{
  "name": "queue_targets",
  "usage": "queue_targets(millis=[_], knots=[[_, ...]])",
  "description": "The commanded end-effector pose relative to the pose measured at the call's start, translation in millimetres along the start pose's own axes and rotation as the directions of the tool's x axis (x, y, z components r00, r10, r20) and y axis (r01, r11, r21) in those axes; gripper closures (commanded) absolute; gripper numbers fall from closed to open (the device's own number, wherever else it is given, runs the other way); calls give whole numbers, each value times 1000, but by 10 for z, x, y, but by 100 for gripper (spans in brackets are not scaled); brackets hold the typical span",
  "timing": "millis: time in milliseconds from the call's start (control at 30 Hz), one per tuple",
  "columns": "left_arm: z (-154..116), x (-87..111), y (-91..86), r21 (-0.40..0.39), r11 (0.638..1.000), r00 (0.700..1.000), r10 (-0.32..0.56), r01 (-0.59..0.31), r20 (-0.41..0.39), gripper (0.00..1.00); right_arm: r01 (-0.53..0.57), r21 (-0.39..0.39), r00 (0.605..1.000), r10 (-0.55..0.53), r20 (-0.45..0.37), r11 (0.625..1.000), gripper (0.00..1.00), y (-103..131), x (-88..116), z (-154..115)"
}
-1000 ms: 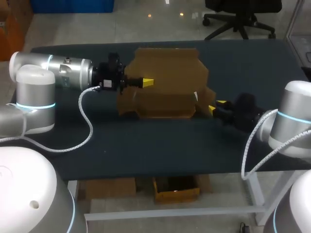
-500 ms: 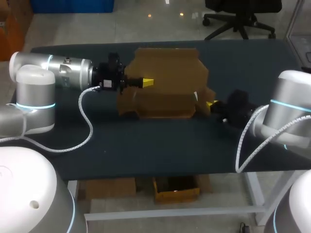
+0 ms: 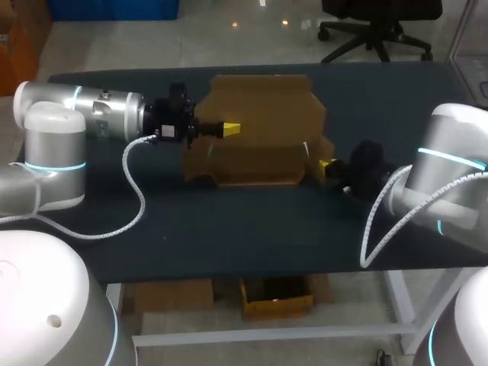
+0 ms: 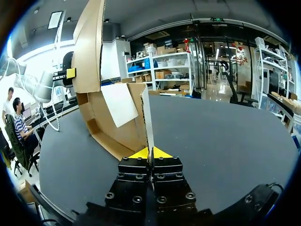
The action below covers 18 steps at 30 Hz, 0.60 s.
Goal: Assemble the packaging by folding the flat box into shape, placing the metal phone stand inside, and closing the box properly
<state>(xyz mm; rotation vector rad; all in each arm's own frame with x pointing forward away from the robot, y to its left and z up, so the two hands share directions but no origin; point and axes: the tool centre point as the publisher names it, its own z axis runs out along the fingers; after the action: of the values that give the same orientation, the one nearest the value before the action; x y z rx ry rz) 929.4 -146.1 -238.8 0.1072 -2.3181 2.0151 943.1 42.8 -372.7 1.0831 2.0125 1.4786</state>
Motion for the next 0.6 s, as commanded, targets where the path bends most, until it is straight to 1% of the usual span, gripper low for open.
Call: queue_targets(millis=[33,100,200,367,433,600], knots=[[17,1,48,0,1000,1000,0,0,-1,100,1,-7,999,-1,37,1000,98,-23,106,78],[17,1,48,0,1000,1000,0,0,-1,100,-2,-4,999,2,51,1000,97,-25,128,91],[17,1,48,0,1000,1000,0,0,-1,100,-3,-1,998,3,61,1000,93,-24,149,116],[17,1,48,0,1000,1000,0,0,-1,100,-8,5,997,7,80,1000,93,-26,180,162],[17,1,48,0,1000,1000,0,0,-1,100,-10,8,996,9,91,1000,88,-28,186,175],[17,1,48,0,1000,1000,0,0,-1,100,-15,11,994,13,113,1000,85,-23,206,195]])
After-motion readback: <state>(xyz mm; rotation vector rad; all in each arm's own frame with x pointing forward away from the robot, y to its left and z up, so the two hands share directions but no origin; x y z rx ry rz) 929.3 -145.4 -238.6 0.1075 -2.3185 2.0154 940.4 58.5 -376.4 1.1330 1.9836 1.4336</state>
